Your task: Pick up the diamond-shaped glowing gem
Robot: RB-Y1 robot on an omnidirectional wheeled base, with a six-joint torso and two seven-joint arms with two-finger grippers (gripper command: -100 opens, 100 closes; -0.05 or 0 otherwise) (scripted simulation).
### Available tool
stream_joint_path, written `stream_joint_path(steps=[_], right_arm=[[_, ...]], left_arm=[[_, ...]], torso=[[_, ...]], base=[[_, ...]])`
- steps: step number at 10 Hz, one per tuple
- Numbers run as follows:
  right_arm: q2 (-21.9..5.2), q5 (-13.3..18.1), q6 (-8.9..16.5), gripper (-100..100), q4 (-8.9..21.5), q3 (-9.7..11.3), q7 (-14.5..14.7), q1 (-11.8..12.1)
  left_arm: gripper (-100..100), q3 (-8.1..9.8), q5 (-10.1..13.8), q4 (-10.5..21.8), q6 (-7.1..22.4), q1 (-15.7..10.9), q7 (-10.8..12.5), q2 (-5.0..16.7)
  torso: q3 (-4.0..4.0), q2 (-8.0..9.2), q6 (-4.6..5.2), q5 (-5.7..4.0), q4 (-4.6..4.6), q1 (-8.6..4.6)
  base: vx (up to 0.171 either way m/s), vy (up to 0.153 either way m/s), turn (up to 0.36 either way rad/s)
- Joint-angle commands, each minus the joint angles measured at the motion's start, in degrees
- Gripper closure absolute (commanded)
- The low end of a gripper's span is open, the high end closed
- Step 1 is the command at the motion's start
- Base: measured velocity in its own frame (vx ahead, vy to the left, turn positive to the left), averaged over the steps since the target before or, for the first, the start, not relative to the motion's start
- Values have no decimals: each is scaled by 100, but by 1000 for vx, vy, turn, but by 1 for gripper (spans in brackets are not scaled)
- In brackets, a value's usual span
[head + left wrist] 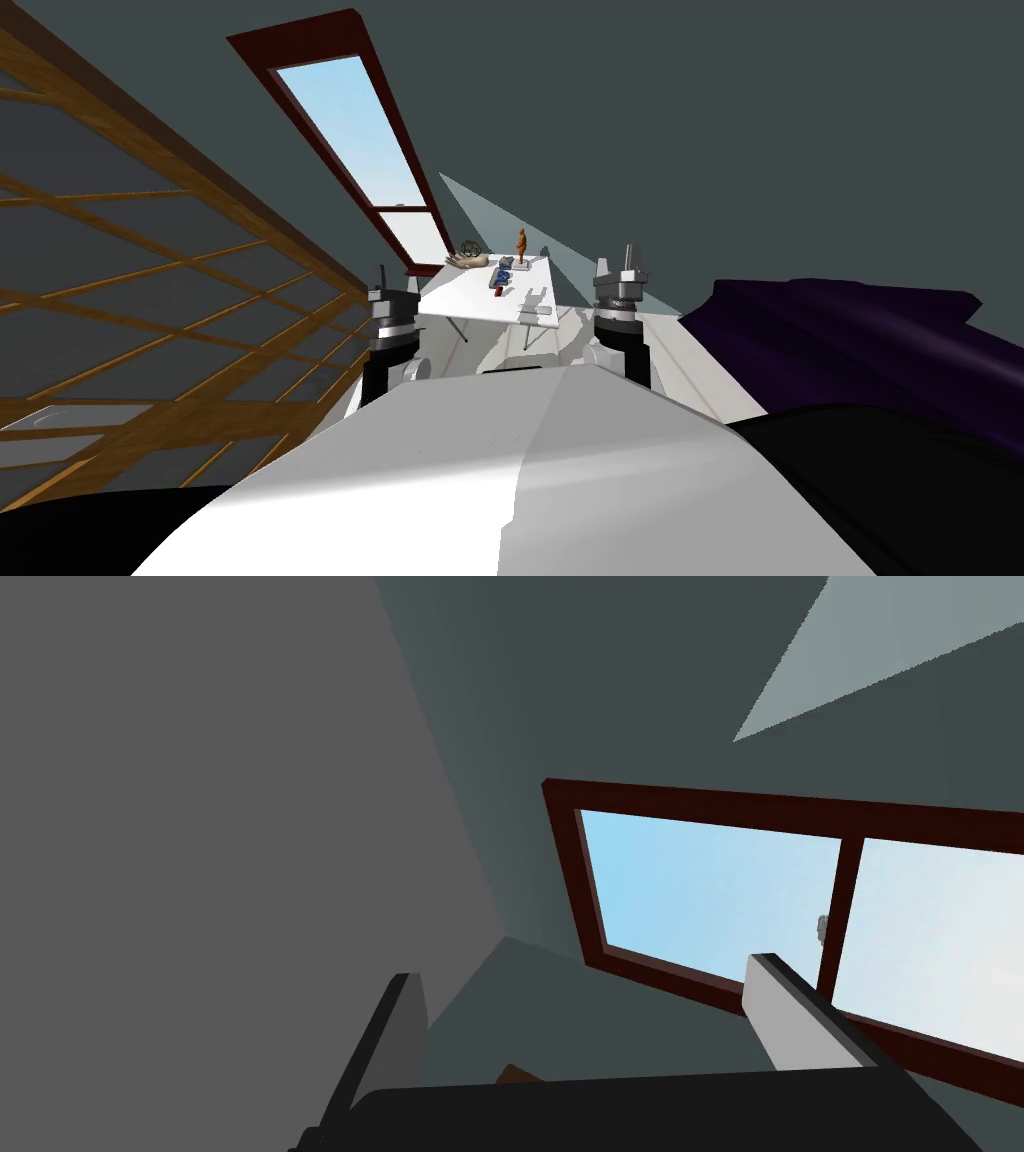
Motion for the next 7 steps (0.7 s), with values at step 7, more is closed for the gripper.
stream_joint_path(steps=[7], right_arm=[[0, 0, 0, 0, 0, 0, 0, 0]], left_arm=[[-100, 215, 318, 1054, 1070, -542, 385, 593]], torso=[[10, 16, 0, 0, 4, -1]], base=[[-117, 18, -82]])
